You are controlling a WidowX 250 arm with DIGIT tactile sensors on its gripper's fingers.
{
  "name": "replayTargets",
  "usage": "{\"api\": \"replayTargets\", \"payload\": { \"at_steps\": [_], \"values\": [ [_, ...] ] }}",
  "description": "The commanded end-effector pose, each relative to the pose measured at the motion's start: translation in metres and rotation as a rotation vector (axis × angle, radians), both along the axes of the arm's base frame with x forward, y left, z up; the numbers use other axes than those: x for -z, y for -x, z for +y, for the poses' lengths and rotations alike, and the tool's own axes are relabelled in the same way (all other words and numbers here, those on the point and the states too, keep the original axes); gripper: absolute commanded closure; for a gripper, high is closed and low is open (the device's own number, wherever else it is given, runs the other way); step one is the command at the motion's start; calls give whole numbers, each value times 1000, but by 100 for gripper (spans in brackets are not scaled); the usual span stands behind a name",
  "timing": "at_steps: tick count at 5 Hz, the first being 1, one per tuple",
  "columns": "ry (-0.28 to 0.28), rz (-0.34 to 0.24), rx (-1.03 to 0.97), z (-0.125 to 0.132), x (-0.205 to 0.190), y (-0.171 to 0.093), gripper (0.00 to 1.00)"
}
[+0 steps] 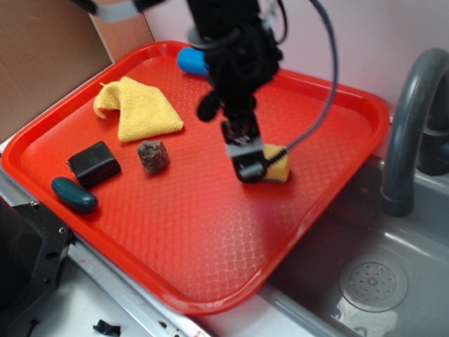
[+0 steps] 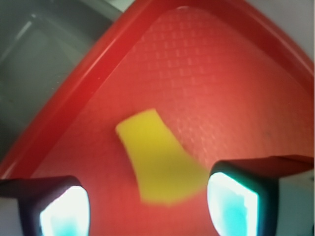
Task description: Grab the green sponge.
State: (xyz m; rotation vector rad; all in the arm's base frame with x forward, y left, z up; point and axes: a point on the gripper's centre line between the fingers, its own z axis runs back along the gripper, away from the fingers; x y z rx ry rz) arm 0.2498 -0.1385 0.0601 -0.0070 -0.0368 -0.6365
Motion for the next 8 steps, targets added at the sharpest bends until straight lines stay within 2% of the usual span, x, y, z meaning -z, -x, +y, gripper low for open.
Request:
{"api": "replayTargets", "payload": {
  "at_steps": [1,2,5,6,7,8],
  "values": [
    [-4,-2,65,-5,15,-11,0],
    [-19,-10,72,-4,22,-10,100],
    [-75,18,30,1,30,-10,100],
    [-81,9,-40,3,3,-10,100],
    [-4,-49,-245,22,-47,-2,100],
    [36,-110,-424,43,-96,16,100]
  ]
}}
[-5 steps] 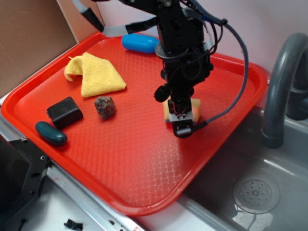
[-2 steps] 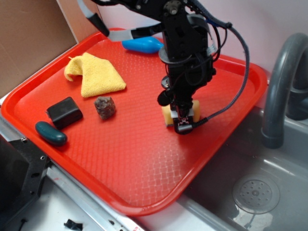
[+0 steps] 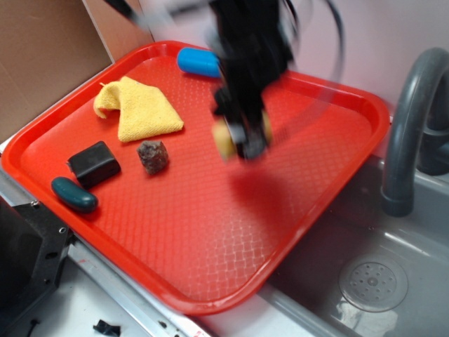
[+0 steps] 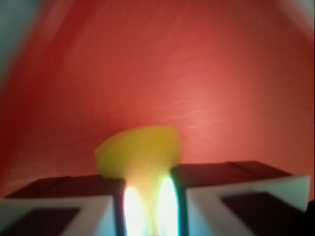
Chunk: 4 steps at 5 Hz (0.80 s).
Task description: Grab the green sponge.
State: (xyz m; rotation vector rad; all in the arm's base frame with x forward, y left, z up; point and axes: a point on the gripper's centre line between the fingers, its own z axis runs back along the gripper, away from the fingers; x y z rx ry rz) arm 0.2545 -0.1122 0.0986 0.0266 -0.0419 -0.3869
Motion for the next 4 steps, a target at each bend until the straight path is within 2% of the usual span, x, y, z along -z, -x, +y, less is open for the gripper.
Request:
{"api": "replayTargets", "payload": {
  "at_steps": [1,2,3,4],
  "values": [
    [70,-140,-266,27,-91,39,100],
    [75,-166,-417,43,-113,69,100],
    [50,-166,-448,48,-116,86,100],
    [100,-77,-349,49,-108,80,100]
  ]
}}
